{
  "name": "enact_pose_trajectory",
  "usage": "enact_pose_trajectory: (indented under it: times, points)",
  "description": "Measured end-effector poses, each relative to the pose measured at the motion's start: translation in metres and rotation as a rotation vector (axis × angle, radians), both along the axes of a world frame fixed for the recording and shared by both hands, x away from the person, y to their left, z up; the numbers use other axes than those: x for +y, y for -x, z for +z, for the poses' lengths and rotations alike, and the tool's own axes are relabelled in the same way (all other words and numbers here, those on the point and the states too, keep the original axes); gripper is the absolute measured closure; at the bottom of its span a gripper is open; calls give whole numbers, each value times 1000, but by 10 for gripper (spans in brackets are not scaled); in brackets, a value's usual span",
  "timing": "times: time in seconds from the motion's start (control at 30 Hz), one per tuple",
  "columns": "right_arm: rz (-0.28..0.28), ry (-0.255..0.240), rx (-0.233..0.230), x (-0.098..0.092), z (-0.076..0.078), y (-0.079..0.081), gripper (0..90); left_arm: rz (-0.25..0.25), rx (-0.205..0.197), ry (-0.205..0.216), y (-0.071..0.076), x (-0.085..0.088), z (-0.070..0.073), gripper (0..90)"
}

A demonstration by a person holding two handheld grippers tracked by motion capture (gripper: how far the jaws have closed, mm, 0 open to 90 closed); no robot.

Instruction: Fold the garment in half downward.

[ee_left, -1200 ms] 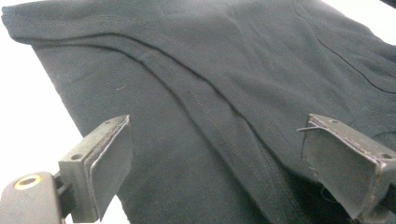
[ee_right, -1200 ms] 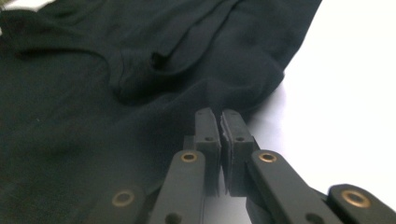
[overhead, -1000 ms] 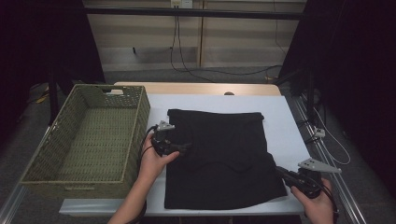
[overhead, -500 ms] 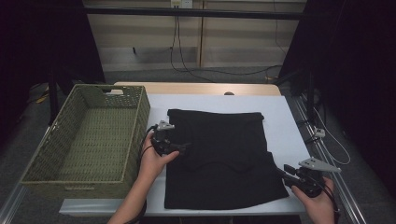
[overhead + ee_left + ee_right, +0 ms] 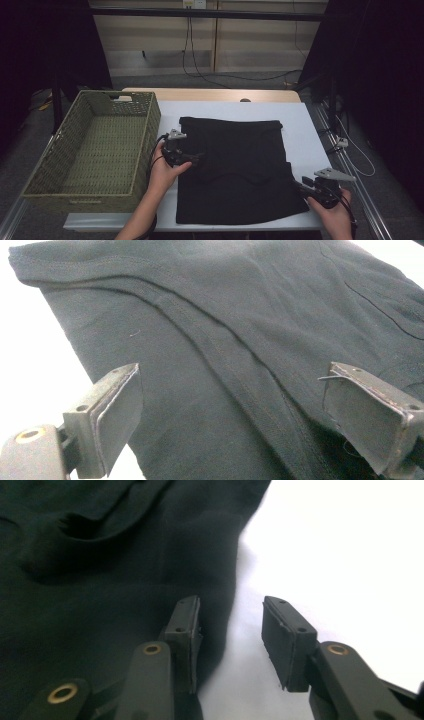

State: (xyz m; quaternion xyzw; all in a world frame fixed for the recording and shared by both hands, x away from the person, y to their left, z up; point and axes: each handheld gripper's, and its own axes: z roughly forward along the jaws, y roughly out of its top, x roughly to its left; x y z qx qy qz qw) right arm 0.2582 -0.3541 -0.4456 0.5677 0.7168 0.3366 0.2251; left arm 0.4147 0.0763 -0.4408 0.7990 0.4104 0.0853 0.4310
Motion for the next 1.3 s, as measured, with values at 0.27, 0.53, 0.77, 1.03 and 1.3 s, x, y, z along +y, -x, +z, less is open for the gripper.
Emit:
enact_pose_trajectory:
  times: [0.27,0.53,0.77,1.03,1.3]
  points:
    - [45,-7,20,2,3,17,584,-18,-26,-5,-1,-2,5,97]
    - [102,-4,64,6,-2,32,869,-29,-28,30,-9,-12,10,94]
    - [117,-29,78,-1,4,47,900,-44,-30,49,-14,-22,13,94]
    - [111,-52,37,-1,8,51,704,-59,-33,45,-17,-27,13,91]
    - [119,-37,-59,17,21,16,490,-47,-26,13,-11,-17,11,85]
